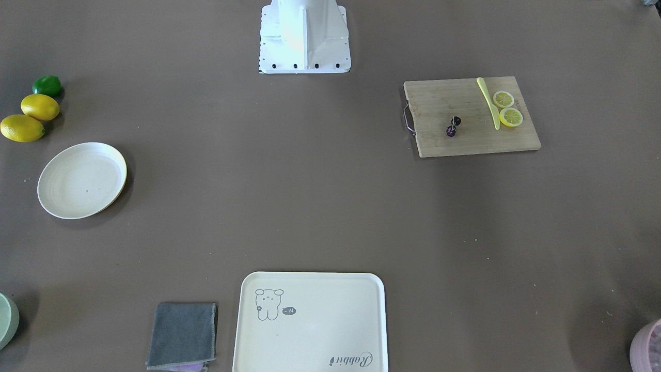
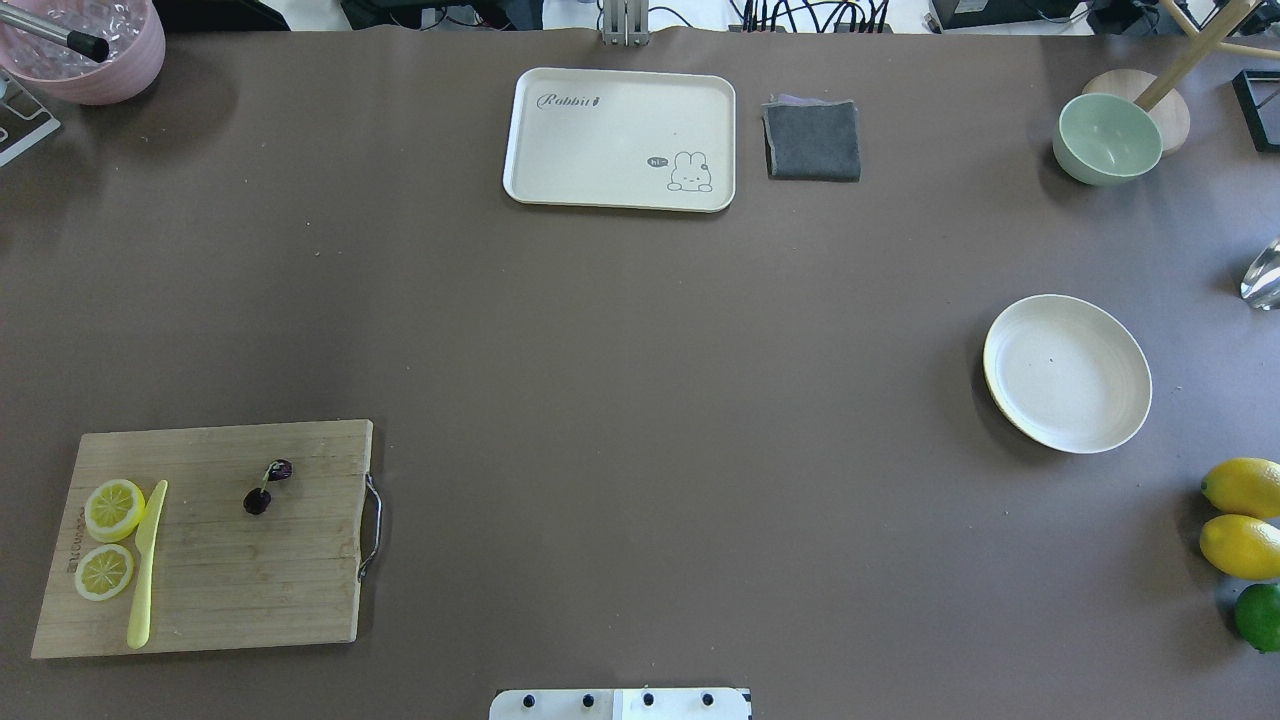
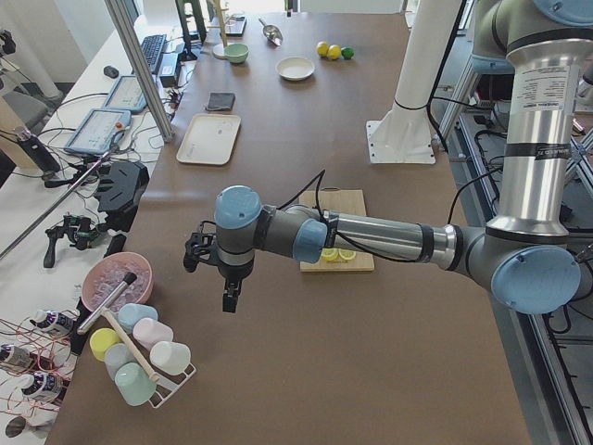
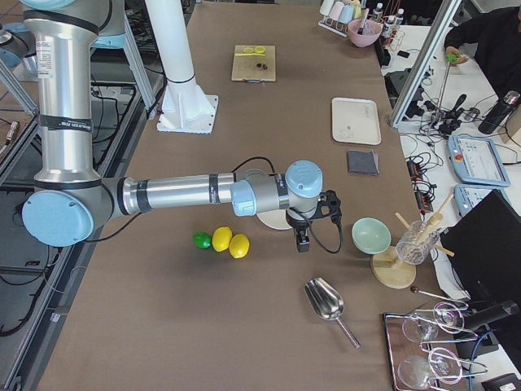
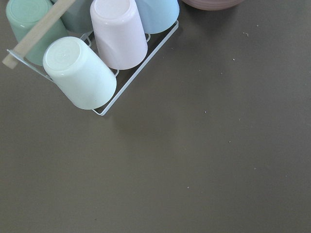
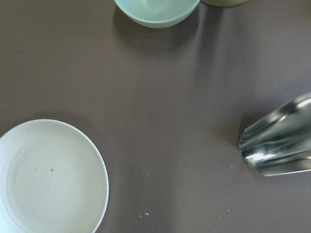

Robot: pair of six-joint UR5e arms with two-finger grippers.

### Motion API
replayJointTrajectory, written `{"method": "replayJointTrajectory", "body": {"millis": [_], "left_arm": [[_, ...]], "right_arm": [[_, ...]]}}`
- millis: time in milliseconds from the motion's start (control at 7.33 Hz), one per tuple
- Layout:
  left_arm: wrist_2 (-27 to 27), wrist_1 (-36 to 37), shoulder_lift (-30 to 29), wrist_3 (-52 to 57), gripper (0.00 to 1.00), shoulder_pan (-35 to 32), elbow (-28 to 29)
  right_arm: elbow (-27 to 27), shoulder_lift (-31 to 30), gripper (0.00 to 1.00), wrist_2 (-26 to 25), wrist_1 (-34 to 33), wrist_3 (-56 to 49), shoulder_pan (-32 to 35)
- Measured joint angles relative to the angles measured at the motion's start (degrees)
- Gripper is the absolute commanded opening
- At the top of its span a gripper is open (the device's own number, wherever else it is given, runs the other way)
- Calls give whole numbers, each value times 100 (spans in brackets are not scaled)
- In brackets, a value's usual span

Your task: Place red cherry on plate

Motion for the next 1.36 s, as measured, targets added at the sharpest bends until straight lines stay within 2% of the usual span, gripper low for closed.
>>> {"method": "replayJointTrajectory", "body": {"millis": [409,818,1227,1364], "left_arm": [[6,0,-3,0,98,1,21],[6,-1,-3,0,98,1,40],[6,-1,-3,0,98,1,44],[6,-1,-3,2,98,1,47]], "right_arm": [[-375,148,100,-472,1499,1507,-1250],[-1151,165,100,-562,2738,1800,-1601],[-1304,188,98,-679,2930,1807,-1858],[-1312,192,82,-693,2939,1804,-1928]]}}
